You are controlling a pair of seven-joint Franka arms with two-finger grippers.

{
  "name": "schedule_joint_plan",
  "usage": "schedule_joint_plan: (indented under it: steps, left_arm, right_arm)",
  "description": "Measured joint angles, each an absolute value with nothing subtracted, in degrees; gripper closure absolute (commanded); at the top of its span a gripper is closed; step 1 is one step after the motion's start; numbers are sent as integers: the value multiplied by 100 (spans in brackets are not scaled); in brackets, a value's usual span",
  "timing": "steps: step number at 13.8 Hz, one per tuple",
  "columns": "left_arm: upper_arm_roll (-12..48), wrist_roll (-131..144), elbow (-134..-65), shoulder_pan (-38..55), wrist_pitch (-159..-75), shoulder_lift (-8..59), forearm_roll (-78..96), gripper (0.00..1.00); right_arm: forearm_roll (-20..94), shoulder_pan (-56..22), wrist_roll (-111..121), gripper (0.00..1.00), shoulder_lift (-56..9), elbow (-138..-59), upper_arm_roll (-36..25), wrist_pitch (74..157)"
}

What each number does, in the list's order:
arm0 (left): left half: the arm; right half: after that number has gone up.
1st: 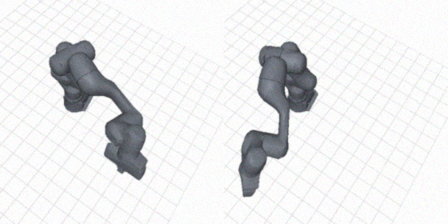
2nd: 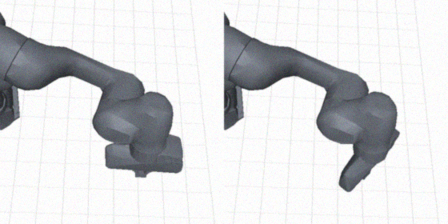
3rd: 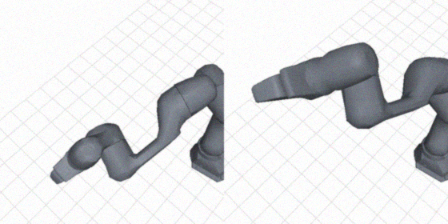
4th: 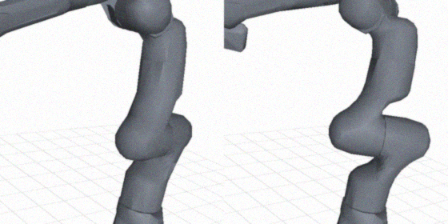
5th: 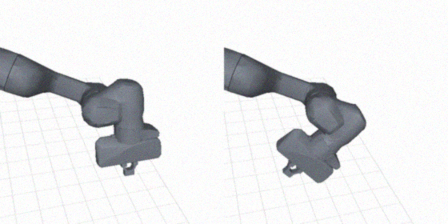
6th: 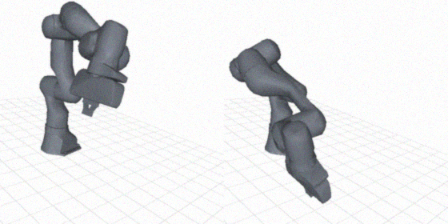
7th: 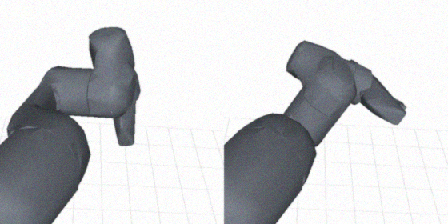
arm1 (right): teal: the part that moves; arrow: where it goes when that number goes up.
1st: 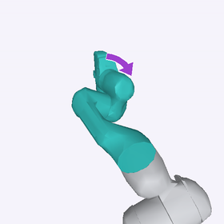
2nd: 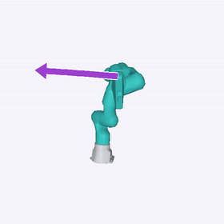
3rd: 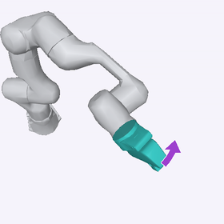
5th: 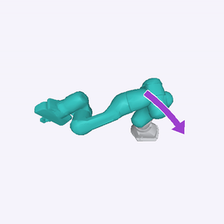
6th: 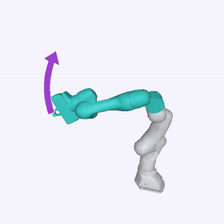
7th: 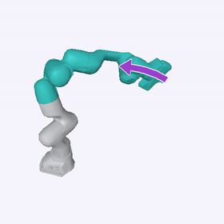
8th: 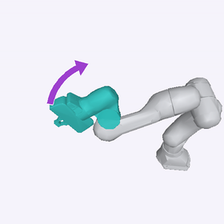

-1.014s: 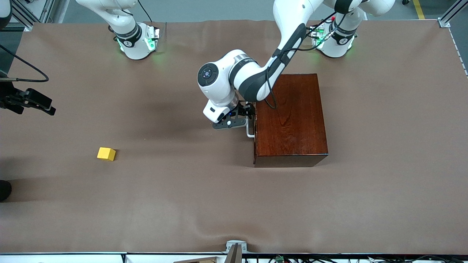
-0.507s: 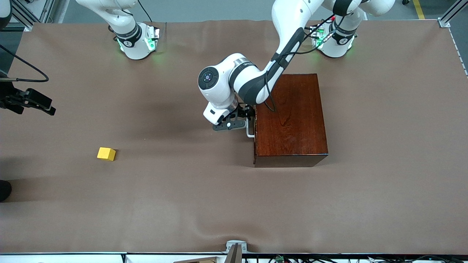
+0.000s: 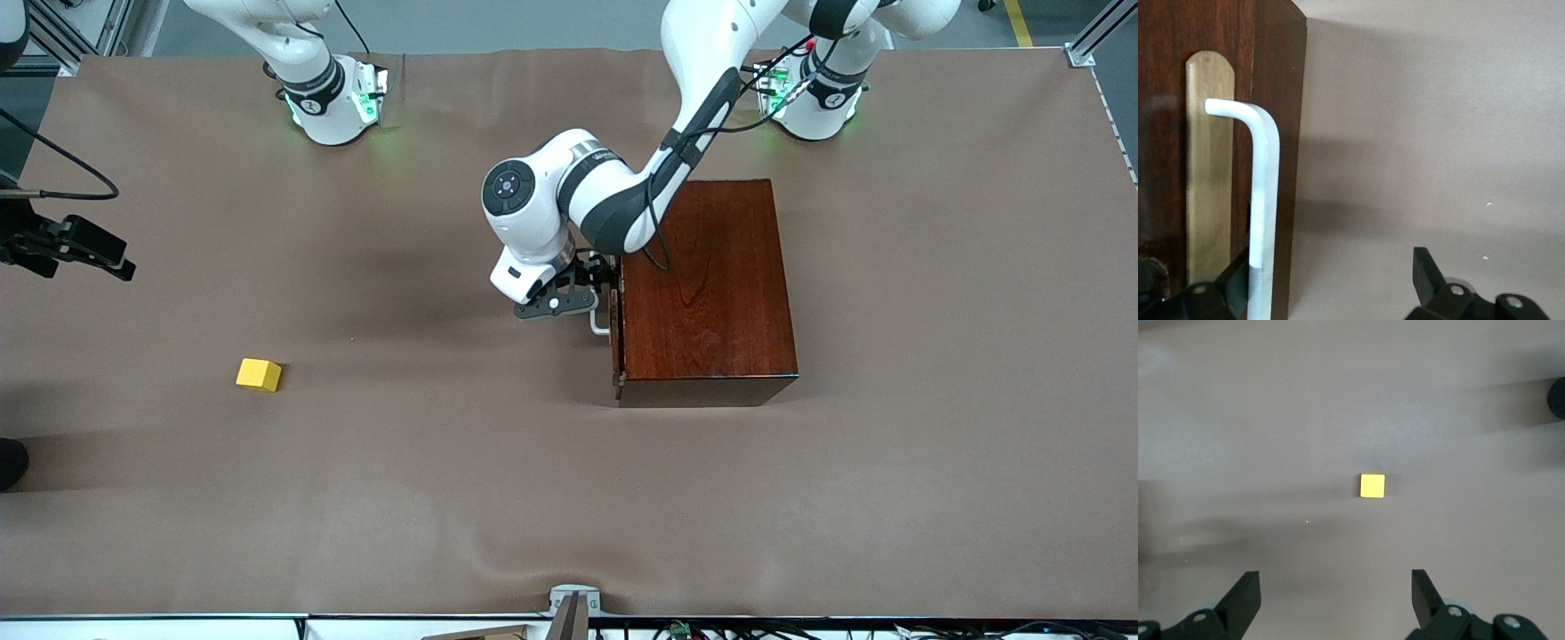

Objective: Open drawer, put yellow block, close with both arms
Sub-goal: 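Pull the drawer open by its handle with the left gripper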

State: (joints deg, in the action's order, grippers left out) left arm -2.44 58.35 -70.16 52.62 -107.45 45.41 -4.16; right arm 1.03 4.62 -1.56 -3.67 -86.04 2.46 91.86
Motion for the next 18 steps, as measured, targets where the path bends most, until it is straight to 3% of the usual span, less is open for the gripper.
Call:
schedule_joint_plan:
  steps: [18]
  left_arm:
    - [-154, 6593, -7048, 5377, -11886, 4560, -394, 0]
  right_arm:
    - [103, 462, -156, 0, -367, -8606, 246, 9187]
